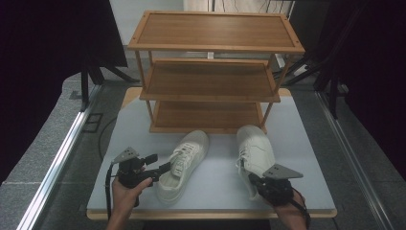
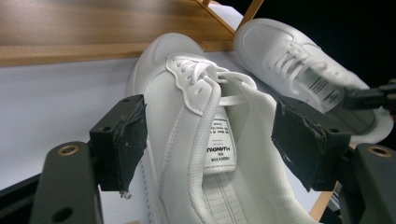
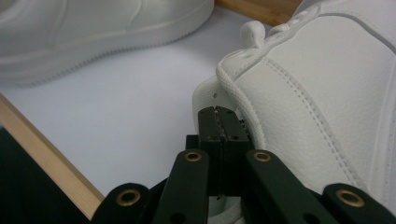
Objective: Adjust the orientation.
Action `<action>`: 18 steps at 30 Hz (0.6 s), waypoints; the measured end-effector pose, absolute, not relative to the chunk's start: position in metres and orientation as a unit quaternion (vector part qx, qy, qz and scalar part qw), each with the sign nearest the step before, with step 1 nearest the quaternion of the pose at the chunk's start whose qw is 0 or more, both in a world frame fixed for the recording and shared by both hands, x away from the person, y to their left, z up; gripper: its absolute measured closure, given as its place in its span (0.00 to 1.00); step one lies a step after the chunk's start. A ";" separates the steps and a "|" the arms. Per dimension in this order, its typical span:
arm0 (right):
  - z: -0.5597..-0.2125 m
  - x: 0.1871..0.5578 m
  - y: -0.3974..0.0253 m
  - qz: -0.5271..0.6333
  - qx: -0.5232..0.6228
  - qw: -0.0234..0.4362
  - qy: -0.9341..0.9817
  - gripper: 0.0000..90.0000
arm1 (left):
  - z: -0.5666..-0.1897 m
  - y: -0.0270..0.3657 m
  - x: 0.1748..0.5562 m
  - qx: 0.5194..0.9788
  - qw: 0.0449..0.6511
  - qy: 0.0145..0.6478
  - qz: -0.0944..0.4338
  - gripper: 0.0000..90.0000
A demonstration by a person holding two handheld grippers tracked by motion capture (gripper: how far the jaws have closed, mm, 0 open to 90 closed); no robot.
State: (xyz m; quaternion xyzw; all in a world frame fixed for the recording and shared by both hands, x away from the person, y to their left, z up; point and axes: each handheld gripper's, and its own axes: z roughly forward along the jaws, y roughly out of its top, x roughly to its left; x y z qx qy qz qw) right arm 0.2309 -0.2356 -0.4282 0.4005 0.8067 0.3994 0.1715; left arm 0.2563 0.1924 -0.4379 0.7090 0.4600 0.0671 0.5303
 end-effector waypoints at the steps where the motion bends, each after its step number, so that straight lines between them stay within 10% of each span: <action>1: -0.427 0.232 -0.242 0.408 0.406 0.166 0.801 0.99 | -0.438 0.192 0.256 0.709 0.529 0.461 0.066 0.30; 18: -0.417 0.233 -0.302 0.448 0.460 0.179 0.745 0.94 | -0.443 0.191 0.259 0.711 0.521 0.469 0.061 0.30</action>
